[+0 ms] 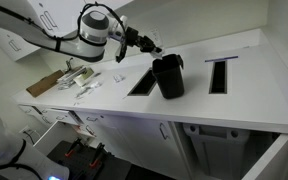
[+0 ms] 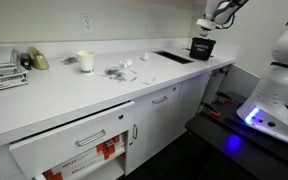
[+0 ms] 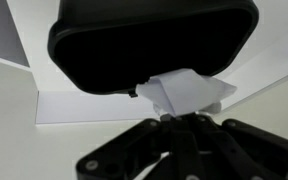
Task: Put the white paper closest to you in the black bin
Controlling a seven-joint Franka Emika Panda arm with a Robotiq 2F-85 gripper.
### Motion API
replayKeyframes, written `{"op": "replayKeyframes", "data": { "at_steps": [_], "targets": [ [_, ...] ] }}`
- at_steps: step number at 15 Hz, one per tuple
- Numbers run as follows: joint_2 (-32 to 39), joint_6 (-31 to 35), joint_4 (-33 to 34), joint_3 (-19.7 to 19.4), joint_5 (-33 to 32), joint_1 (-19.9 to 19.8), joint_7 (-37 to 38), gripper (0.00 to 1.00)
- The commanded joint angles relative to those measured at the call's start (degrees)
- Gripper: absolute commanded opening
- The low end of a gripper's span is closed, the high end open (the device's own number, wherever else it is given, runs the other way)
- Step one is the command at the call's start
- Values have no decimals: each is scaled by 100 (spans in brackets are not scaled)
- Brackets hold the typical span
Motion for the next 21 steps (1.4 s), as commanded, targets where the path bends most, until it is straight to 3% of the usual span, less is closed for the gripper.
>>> {"op": "replayKeyframes", "data": {
  "at_steps": [1,2,3,6,13,15,21],
  "targets": [
    [503,-204,525,280,949,-269,-825,2],
    [584,-261,610,292,1156,-276,-1023,2],
    [617,-345,671,288,1320,-262,-1205,25],
    [583,-660,773,251,1670,-214,-1682,40],
    [222,-1142,676,223,1966,-175,-2614,95],
    [-5,-1284,534,234,1906,-167,-2832,100],
    [-975,-1218,-204,396,2240,-279,-4174,100]
  ]
}}
